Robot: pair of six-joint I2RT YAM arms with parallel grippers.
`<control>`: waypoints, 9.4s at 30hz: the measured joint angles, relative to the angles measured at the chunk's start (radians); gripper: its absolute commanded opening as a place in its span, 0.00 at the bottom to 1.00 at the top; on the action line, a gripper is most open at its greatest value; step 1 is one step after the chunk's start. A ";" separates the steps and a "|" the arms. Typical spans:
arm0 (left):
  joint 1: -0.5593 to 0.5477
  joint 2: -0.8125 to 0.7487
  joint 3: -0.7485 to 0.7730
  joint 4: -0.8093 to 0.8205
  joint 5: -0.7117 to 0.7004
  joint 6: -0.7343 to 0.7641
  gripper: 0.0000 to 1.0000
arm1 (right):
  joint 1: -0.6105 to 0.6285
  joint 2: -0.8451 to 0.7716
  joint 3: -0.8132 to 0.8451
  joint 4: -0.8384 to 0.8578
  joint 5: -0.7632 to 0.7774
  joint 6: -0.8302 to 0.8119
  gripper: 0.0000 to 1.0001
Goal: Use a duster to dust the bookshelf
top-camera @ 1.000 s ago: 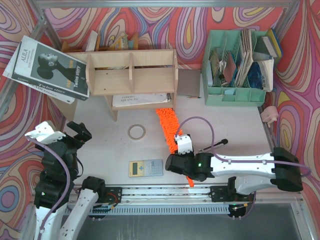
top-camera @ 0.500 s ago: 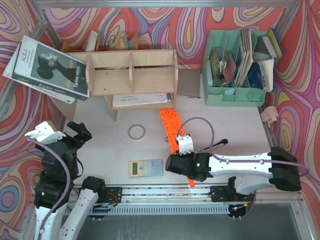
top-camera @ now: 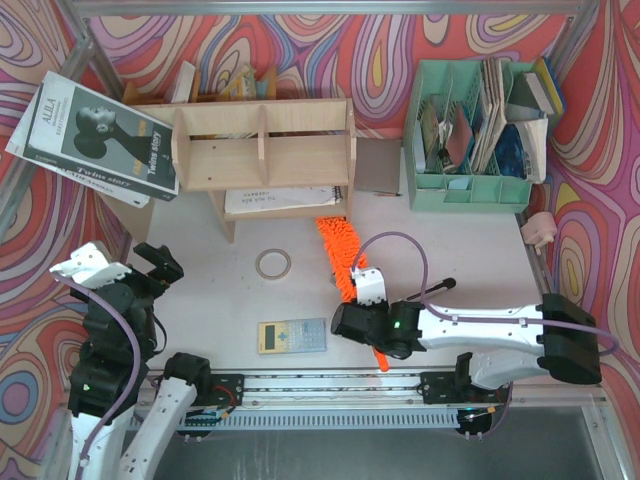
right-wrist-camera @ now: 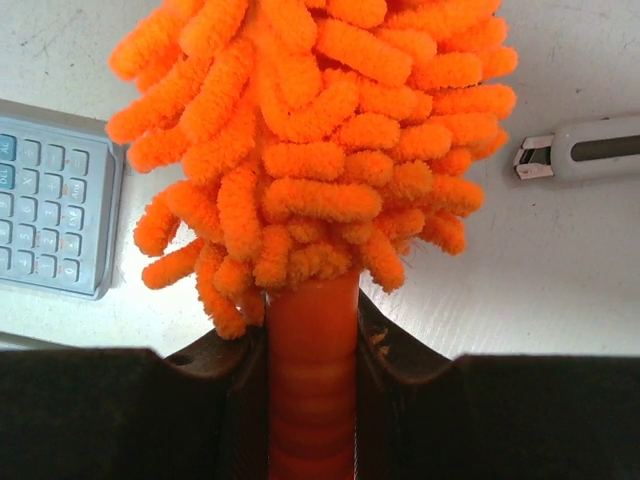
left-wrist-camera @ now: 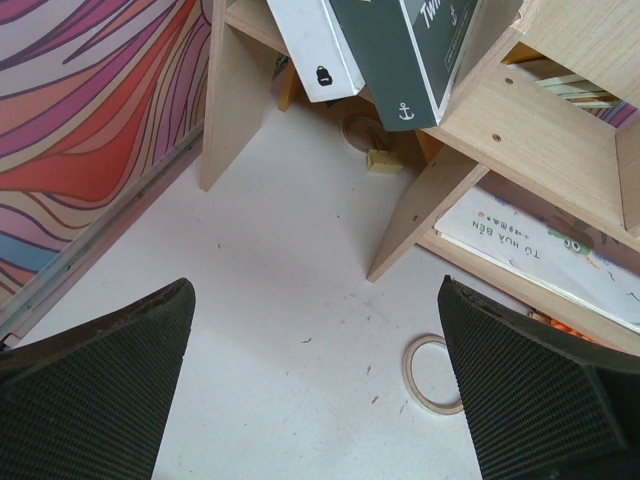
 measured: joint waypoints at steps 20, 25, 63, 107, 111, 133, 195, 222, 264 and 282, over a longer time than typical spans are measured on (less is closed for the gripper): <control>0.000 0.000 0.000 0.000 0.000 0.000 0.99 | -0.008 -0.022 -0.059 0.054 -0.039 -0.049 0.00; 0.000 0.000 0.000 0.000 0.000 0.000 0.98 | -0.013 -0.021 -0.045 0.060 -0.033 -0.087 0.00; 0.000 0.000 0.000 0.000 0.000 0.000 0.98 | -0.017 0.012 0.002 0.261 -0.129 -0.286 0.00; 0.000 0.000 0.000 0.000 0.000 0.000 0.98 | 0.040 0.082 0.050 0.299 -0.224 -0.348 0.00; 0.000 0.001 0.000 0.000 0.000 0.000 0.99 | 0.052 0.084 0.034 0.294 -0.224 -0.343 0.00; 0.000 0.002 0.000 0.000 0.000 0.000 0.98 | 0.056 0.005 0.053 0.250 -0.137 -0.360 0.00; 0.000 0.001 -0.004 0.000 0.000 0.000 0.98 | 0.021 0.199 0.059 0.314 -0.140 -0.423 0.00; 0.000 0.001 -0.004 0.000 0.000 0.000 0.98 | 0.049 -0.178 -0.067 0.179 -0.278 -0.493 0.00; 0.000 0.001 -0.004 0.000 -0.030 0.000 0.99 | 0.177 -0.343 -0.060 0.187 -0.022 -0.696 0.00; 0.000 0.010 -0.004 0.000 -0.030 -0.001 0.99 | 0.100 -0.093 -0.084 0.232 -0.143 -0.616 0.00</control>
